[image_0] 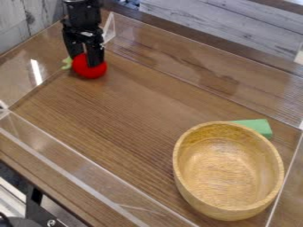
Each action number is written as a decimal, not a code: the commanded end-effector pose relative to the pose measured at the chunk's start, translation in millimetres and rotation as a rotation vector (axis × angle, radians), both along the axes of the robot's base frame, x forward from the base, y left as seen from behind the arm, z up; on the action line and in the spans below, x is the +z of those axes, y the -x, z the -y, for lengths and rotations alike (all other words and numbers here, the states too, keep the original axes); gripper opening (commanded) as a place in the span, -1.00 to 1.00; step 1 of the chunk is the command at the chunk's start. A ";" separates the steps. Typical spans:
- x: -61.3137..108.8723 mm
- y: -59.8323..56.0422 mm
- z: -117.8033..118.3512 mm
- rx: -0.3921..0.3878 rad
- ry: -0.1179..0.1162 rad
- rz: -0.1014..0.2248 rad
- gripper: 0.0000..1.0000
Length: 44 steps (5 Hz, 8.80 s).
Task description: Move the red object to the right side of the table
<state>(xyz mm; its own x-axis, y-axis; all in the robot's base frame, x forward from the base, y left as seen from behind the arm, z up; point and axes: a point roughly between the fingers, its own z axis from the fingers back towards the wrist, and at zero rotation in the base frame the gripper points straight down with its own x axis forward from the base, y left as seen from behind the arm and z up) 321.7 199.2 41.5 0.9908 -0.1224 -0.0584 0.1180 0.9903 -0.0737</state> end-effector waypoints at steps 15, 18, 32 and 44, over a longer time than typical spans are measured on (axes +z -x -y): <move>70.7 40.2 107.2 -0.052 0.265 0.043 -1.00; 46.6 37.4 129.8 -0.062 0.276 -0.041 -1.00; 68.4 -24.9 181.9 -0.029 0.328 -0.003 -1.00; 77.6 -32.6 248.4 0.018 0.229 0.099 1.00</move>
<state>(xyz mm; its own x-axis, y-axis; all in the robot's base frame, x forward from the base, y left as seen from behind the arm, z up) 352.0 -46.5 91.2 0.9945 -0.1038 -0.0115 0.0957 0.9504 -0.2959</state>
